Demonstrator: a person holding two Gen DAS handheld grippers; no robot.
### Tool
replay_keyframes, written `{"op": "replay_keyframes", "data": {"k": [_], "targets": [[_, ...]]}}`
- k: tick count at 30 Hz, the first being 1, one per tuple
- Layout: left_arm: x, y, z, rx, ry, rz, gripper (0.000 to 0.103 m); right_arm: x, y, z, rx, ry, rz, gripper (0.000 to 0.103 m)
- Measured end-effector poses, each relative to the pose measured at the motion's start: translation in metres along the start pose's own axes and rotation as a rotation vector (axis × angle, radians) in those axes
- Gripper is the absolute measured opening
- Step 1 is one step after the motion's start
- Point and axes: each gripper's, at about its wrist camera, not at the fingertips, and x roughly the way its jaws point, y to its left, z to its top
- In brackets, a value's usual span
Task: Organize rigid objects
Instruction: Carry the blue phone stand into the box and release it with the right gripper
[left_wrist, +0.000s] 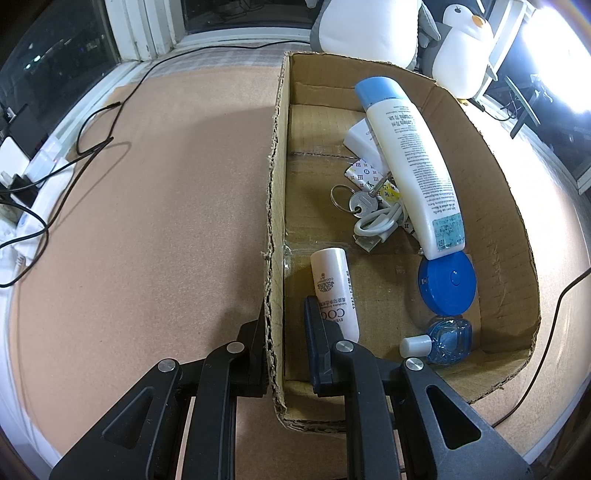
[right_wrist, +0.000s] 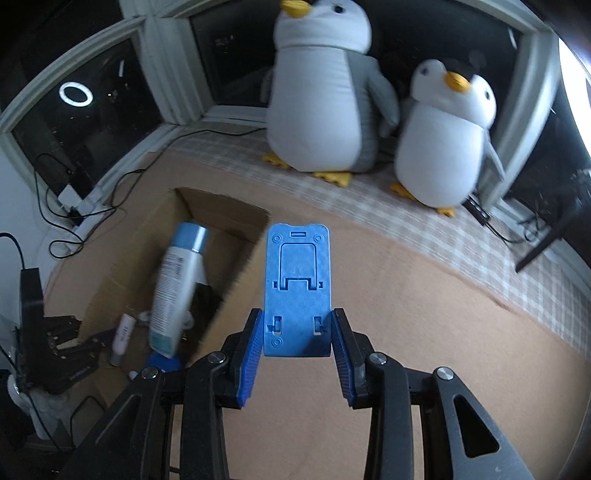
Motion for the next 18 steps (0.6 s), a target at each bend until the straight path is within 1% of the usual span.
{"op": "replay_keyframes", "data": {"k": [5, 9, 13, 18], "targets": [[0.0, 0.0, 0.0, 0.001, 0.0, 0.0, 0.013, 0.011, 0.028, 0.015, -0.042, -0.006, 0.016, 0.033], [0.0, 0.0, 0.0, 0.001, 0.0, 0.0, 0.013, 0.027, 0.047, 0.027, -0.062, 0.013, 0.021, 0.033], [0.0, 0.0, 0.0, 0.0, 0.0, 0.0, 0.013, 0.042, 0.059, 0.032, -0.07, 0.038, 0.029, 0.033], [-0.001, 0.001, 0.0, 0.0, 0.0, 0.0, 0.013, 0.054, 0.064, 0.032, -0.074, 0.057, 0.03, 0.033]]}}
